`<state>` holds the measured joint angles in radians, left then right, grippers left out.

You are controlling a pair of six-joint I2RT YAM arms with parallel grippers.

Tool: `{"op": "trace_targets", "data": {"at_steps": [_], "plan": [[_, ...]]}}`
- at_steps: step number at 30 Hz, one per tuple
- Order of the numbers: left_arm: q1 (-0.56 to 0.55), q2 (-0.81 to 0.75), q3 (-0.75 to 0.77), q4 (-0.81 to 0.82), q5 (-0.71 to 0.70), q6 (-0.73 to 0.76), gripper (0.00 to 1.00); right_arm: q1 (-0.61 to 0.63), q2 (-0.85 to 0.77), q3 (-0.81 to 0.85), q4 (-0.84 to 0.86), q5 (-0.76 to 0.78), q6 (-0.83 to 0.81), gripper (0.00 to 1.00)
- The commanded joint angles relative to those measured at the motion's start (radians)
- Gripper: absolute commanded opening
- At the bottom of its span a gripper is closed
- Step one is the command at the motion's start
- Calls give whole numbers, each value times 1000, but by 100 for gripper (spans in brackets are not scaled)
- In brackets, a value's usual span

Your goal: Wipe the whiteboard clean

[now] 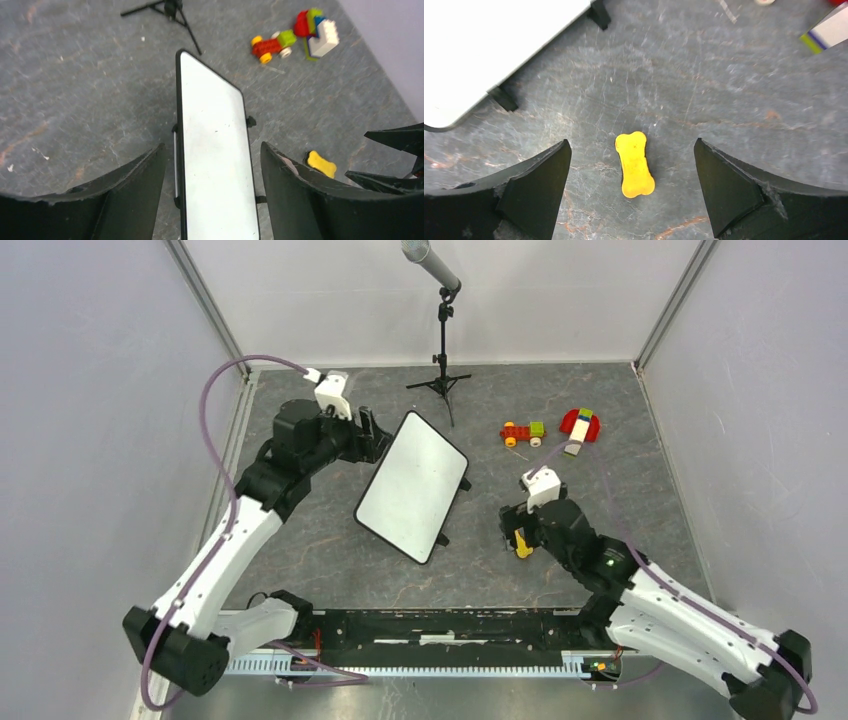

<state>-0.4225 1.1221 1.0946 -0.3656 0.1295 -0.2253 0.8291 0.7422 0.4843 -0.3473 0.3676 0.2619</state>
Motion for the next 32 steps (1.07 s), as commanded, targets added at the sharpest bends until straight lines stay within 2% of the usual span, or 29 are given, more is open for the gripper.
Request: {"op": "trace_targets", "data": {"at_steps": [1,3,4,5,9,16,22,32], "plan": [[-3,-143,22,19,0,17,76,-1,-111,145,-120,66,-40,98],[-2,-200,38,30,37,-24,80,-1,-169,212,-150,77,-50,98],[-3,-230,45,37,54,-45,97,-1,-201,235,-157,80,-54,98],[-3,-254,50,48,79,-60,100,-1,-231,259,-159,81,-59,98],[-2,-374,40,87,136,-116,100,-1,-356,315,-146,123,-85,98],[-2,-628,-111,233,141,-154,100,0,-457,398,-156,223,-114,98],[-3,-695,-109,244,150,-134,100,0,-453,389,-119,290,-132,98],[-3,-709,-82,218,173,-124,100,-1,-407,355,-84,261,-97,98]]}}
